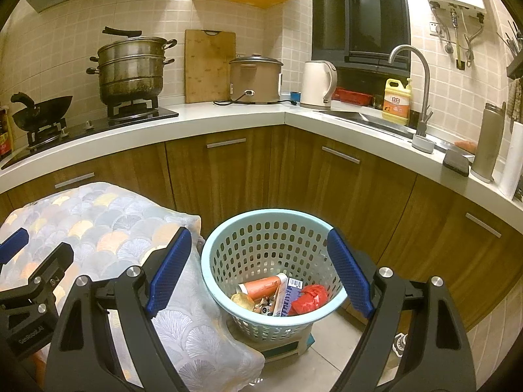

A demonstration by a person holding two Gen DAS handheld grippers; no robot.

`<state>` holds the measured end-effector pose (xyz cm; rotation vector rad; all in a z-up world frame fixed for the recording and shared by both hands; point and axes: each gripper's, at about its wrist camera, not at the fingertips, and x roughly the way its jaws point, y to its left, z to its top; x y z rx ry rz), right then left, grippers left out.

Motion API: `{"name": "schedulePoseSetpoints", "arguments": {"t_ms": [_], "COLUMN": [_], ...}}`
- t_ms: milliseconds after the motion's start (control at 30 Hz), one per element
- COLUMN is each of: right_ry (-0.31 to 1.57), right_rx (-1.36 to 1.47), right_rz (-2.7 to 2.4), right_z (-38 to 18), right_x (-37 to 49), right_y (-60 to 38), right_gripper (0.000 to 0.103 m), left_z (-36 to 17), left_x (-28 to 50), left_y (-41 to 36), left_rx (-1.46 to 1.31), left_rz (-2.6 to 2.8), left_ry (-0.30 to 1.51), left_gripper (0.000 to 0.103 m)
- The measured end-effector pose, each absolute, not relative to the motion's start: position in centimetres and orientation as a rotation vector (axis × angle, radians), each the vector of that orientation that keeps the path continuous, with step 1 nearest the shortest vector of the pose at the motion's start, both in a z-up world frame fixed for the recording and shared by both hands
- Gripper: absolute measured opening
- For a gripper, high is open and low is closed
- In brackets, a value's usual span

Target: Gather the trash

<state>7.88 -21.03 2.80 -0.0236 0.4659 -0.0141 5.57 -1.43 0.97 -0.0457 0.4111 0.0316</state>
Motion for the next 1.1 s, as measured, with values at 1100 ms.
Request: {"name": "schedulePoseSetpoints", "arguments": {"t_ms": [1100], "right_ry": [0.454], "right_rx": [-0.052], "right_rz": [-0.018], "right_z": [2.63], "right_x": [7.89], "right_y": [-20.46], "right_gripper": [0.081], "left_z": [0.70], "left_x": [5.46], "left_y": [-0.67], "left_rx": [-0.067], "left_rz": [0.052], "left_ry": [0.412], "left_gripper": [0.095]}}
